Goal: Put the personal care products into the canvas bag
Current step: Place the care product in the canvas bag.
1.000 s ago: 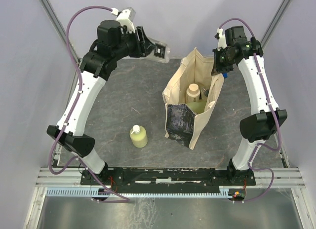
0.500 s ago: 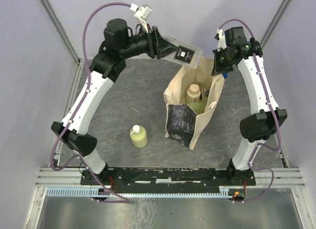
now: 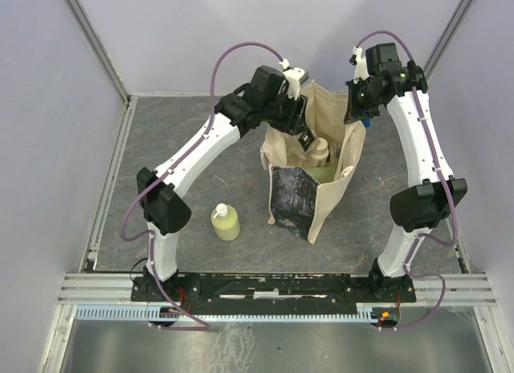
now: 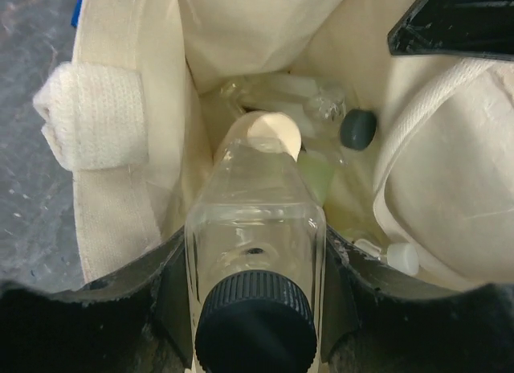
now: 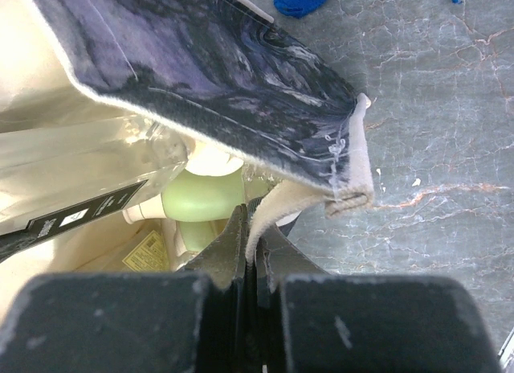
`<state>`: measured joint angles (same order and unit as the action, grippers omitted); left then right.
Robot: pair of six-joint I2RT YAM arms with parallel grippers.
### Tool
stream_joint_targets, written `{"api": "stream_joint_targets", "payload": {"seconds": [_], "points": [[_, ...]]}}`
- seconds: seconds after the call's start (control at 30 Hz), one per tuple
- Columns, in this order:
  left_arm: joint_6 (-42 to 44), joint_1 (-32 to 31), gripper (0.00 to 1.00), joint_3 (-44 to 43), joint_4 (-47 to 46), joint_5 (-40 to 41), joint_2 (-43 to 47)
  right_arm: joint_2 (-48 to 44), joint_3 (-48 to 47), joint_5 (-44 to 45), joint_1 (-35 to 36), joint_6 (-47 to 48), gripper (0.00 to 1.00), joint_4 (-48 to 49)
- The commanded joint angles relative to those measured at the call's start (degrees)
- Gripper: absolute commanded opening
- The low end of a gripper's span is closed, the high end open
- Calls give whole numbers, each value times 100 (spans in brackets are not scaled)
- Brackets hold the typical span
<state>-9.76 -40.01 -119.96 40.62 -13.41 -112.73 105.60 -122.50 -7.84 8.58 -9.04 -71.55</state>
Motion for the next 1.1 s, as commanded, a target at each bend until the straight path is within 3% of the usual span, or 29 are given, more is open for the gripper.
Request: {"api": "stream_joint_targets", "payload": {"seconds": [0.0,0.17,0.6,0.8,1.07], "points": [[660,-305,3,-1264,-52,1187,-72,-258,-357,-103,55,-20,0,251],[977,-681,3,-2461,1048,2552,-797,-319,-367,177,65,62,1,124],[1225,-1098,3,-2277,1189,3938,-852,-365,-407,552,65,185,1,-111],[1177,-1095,3,-2021,1194,3728,-892,-391,-276,539,65,172,1,-72],[838,-892,3,-1814,943,2766,-969,-504,-40,593,65,151,1,-66]]}}
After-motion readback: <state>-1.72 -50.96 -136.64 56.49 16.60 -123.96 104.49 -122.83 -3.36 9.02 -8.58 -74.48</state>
